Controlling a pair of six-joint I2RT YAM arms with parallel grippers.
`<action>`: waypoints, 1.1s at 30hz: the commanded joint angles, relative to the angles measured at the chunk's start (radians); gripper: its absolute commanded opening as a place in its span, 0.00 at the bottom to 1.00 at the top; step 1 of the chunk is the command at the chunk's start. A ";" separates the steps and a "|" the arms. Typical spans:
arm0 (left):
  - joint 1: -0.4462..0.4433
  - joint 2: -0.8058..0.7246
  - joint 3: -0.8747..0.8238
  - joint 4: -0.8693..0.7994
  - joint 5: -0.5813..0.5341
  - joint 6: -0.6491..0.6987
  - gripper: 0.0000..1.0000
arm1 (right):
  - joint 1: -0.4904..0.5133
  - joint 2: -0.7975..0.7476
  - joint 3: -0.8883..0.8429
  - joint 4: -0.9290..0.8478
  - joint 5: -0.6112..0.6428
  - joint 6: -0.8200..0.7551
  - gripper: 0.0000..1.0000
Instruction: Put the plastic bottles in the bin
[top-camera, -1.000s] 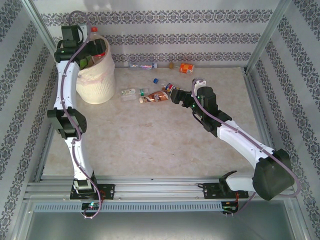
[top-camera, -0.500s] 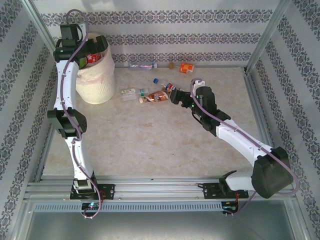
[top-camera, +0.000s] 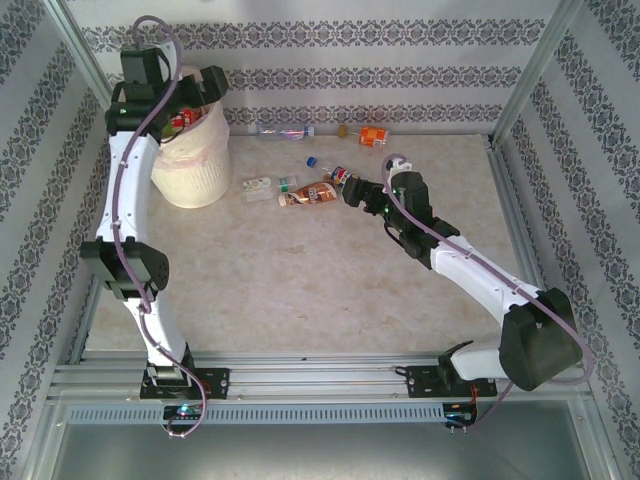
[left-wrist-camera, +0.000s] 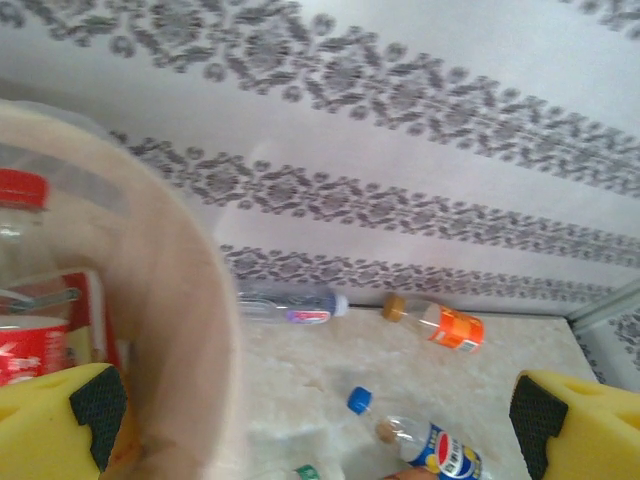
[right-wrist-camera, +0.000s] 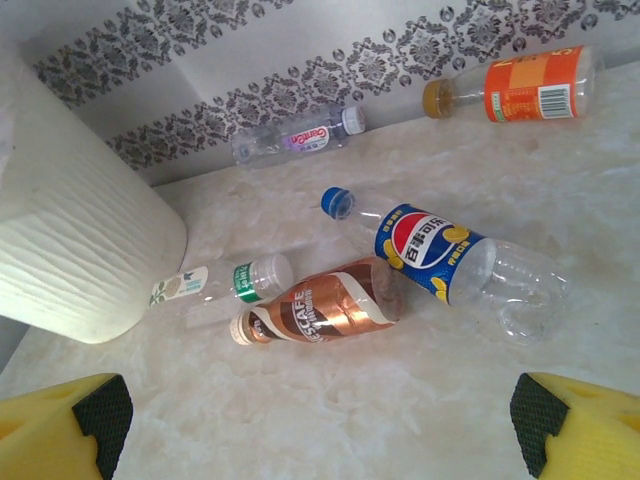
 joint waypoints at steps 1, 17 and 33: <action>-0.084 -0.072 -0.096 0.100 -0.032 0.089 1.00 | -0.014 -0.008 0.003 -0.009 0.036 0.039 0.98; -0.345 0.070 -0.415 0.204 0.167 0.630 1.00 | -0.046 -0.161 -0.072 -0.085 0.064 0.014 0.98; -0.421 0.372 -0.356 0.258 -0.076 0.906 1.00 | -0.063 -0.326 -0.119 -0.175 0.121 -0.057 0.98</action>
